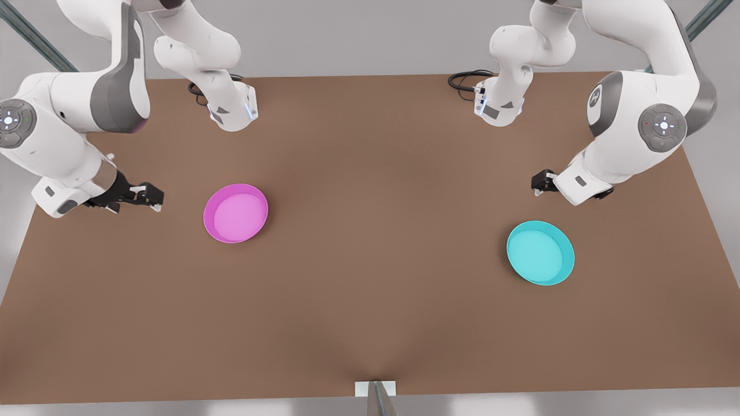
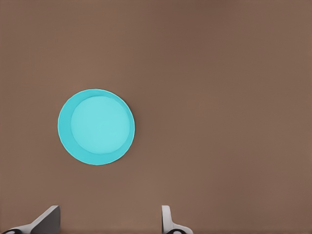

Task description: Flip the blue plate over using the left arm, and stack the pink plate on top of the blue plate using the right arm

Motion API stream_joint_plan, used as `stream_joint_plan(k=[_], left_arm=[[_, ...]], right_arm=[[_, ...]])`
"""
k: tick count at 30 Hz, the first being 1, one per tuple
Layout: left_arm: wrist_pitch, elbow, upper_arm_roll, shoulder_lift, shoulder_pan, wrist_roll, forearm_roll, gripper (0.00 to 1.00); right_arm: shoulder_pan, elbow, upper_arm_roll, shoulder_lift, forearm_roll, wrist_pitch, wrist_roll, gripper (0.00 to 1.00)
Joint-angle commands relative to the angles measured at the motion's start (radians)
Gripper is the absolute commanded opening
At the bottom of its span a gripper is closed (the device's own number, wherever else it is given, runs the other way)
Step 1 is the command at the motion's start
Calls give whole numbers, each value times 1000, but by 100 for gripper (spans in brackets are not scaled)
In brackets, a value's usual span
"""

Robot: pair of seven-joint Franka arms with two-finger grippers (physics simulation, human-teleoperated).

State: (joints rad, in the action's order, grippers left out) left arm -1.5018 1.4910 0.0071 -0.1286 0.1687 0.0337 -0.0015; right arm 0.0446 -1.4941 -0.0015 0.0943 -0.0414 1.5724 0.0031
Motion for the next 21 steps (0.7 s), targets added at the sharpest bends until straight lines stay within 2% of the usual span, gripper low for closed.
stream_joint_plan(k=[1, 3, 6, 8, 10, 13, 16, 21], left_arm=[[0, 0, -1, -2, 0, 0, -2, 100], [0, -11, 1, -43, -21, 3, -34, 100], [-84, -14, -1, -186, -202, 20, -190, 100], [-135, -15, -1, -278, -300, 202, -273, 100], [-273, -15, -7, -376, -374, 385, -302, 100], [-402, -15, -6, -488, -437, 477, -373, 100], [-437, -17, -12, -549, -491, 495, -402, 100], [-462, -5, -12, -592, -498, 526, -414, 100]], right_arm=[[-2, 0, 0, -1, 0, 0, 0, 100], [-2, 0, 0, -1, 0, 0, 0, 100], [0, -2, 2, 1, -2, 0, 0, 100], [0, -3, 2, 2, -2, 0, 0, 100], [0, -3, 17, 2, -3, -3, 0, 100], [-2, -6, 18, 2, -3, -3, 0, 100], [0, -6, 18, 2, -3, -3, 0, 100], [0, -3, 31, 2, -6, -5, 2, 100]])
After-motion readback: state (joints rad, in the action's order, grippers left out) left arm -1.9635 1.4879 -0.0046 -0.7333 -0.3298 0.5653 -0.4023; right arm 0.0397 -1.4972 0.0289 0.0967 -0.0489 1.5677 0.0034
